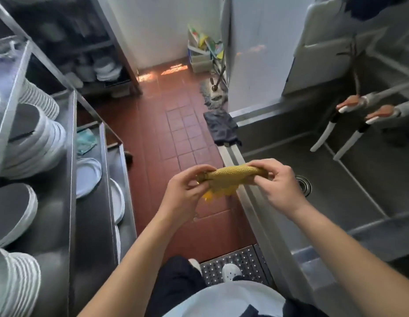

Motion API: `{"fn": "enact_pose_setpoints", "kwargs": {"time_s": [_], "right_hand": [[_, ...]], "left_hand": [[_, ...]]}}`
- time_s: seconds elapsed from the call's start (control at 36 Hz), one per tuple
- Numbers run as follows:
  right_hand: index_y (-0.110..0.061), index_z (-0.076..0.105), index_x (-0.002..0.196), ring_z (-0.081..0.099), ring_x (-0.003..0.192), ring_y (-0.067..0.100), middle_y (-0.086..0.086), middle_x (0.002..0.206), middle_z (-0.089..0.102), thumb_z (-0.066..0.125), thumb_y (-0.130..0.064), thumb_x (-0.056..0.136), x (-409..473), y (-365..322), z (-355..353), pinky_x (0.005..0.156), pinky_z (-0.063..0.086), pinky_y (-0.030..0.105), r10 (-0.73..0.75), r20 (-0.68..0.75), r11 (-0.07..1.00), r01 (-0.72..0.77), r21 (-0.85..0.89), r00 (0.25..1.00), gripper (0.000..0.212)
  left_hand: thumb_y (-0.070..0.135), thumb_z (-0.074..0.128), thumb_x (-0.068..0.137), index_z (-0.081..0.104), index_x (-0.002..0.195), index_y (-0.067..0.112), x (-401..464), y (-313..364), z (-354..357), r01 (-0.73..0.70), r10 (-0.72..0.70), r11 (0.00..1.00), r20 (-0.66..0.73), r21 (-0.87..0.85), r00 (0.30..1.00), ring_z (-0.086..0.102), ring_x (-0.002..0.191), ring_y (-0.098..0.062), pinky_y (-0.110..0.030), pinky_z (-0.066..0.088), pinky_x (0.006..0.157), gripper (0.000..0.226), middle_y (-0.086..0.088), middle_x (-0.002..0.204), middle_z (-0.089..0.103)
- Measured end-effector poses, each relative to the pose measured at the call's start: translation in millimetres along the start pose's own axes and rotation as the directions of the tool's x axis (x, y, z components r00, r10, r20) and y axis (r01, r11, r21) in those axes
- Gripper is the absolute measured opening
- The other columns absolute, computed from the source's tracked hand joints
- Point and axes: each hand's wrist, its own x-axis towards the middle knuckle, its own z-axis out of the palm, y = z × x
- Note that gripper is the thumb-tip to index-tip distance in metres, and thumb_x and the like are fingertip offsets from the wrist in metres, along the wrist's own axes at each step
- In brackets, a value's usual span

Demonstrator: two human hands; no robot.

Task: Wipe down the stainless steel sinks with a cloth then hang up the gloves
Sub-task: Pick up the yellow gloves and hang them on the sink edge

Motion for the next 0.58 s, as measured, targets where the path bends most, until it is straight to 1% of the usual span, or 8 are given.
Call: {"fn": "enact_pose_setpoints", "kwargs": {"time_s": [0.08,0.14,0.17,0.22,0.28,0.33,0.47,0.58], "right_hand": [[-0.01,0.075,0.103,0.063,0.097,0.014,0.003,0.101,0.07,0.066,0.007,0.08,52.5,-7.8,3.7,0.093,0.052,0.035,-0.043,0.006,0.993,0.044,-0.109,0.999,0.031],[-0.015,0.075,0.103,0.059,0.094,0.007,0.001,0.099,0.069,0.067,0.004,0.081,85.9,-12.1,6.1,0.088,0.048,0.017,-0.061,0.007,0.98,0.062,-0.187,0.998,0.029],[-0.015,0.074,0.103,0.059,0.094,0.006,0.0,0.099,0.069,0.067,0.003,0.082,101.3,-13.1,7.4,0.085,0.046,0.014,-0.05,0.007,0.978,0.051,-0.203,0.999,0.029],[-0.015,0.073,0.105,0.061,0.095,0.01,-0.001,0.101,0.068,0.066,0.001,0.084,128.0,-14.6,10.9,0.084,0.048,0.019,0.003,0.005,0.979,-0.001,-0.202,1.0,0.027],[-0.016,0.072,0.108,0.061,0.096,0.011,-0.002,0.101,0.066,0.065,-0.002,0.087,150.9,-14.3,13.2,0.083,0.05,0.024,0.047,-0.019,0.976,-0.05,-0.211,0.999,0.026],[-0.018,0.071,0.109,0.06,0.096,0.01,-0.004,0.102,0.065,0.065,-0.004,0.088,170.0,-14.9,14.8,0.081,0.049,0.022,0.092,-0.06,0.966,-0.103,-0.238,0.994,0.026],[-0.019,0.071,0.108,0.06,0.099,0.007,-0.007,0.103,0.065,0.065,-0.004,0.088,208.8,-17.7,14.6,0.084,0.046,0.019,0.189,-0.188,0.928,-0.238,-0.287,0.964,0.025],[-0.019,0.072,0.108,0.06,0.101,0.007,-0.008,0.104,0.064,0.066,-0.004,0.088,229.8,-15.7,2.0,0.089,0.049,0.026,0.237,-0.261,0.9,-0.312,-0.305,0.936,0.025]], "left_hand": [[-0.006,0.069,0.084,0.075,0.103,0.018,60.5,-8.4,-14.5,-0.004,0.004,1.0,0.033,-0.013,0.999,0.07,0.092,-0.022,-0.031,0.058,0.082,0.031,-0.002,0.098,0.074],[-0.002,0.07,0.085,0.075,0.103,0.022,102.8,-16.1,-23.2,-0.008,0.01,1.0,0.075,-0.02,0.997,0.071,0.088,-0.016,-0.029,0.059,0.08,0.03,0.001,0.096,0.075],[-0.001,0.07,0.085,0.075,0.102,0.024,123.5,-20.2,-26.2,-0.014,0.017,0.999,0.099,-0.03,0.995,0.07,0.086,-0.013,-0.027,0.059,0.079,0.031,0.001,0.095,0.074],[0.0,0.071,0.085,0.074,0.101,0.027,163.2,-28.8,-30.5,-0.04,0.044,0.999,0.147,-0.029,0.988,0.07,0.087,-0.011,-0.029,0.059,0.08,0.032,0.003,0.095,0.074],[0.004,0.072,0.086,0.072,0.102,0.031,201.3,-36.4,-33.5,-0.079,0.074,0.997,0.217,0.014,0.973,0.069,0.094,-0.013,-0.037,0.059,0.085,0.031,0.008,0.097,0.073],[0.012,0.072,0.087,0.069,0.104,0.039,233.9,-41.6,-34.8,-0.121,0.095,0.99,0.301,0.069,0.949,0.066,0.099,-0.011,-0.04,0.057,0.088,0.031,0.014,0.1,0.071],[0.024,0.068,0.087,0.061,0.113,0.045,297.5,-41.6,-26.9,-0.24,0.139,0.954,0.445,0.181,0.885,0.059,0.096,0.003,-0.027,0.053,0.083,0.034,0.027,0.101,0.064],[0.028,0.072,0.086,0.06,0.121,0.037,340.1,-33.8,-7.3,-0.26,0.123,0.954,0.603,0.146,0.789,0.058,0.104,-0.003,-0.023,0.05,0.088,0.039,0.018,0.112,0.063]]}}
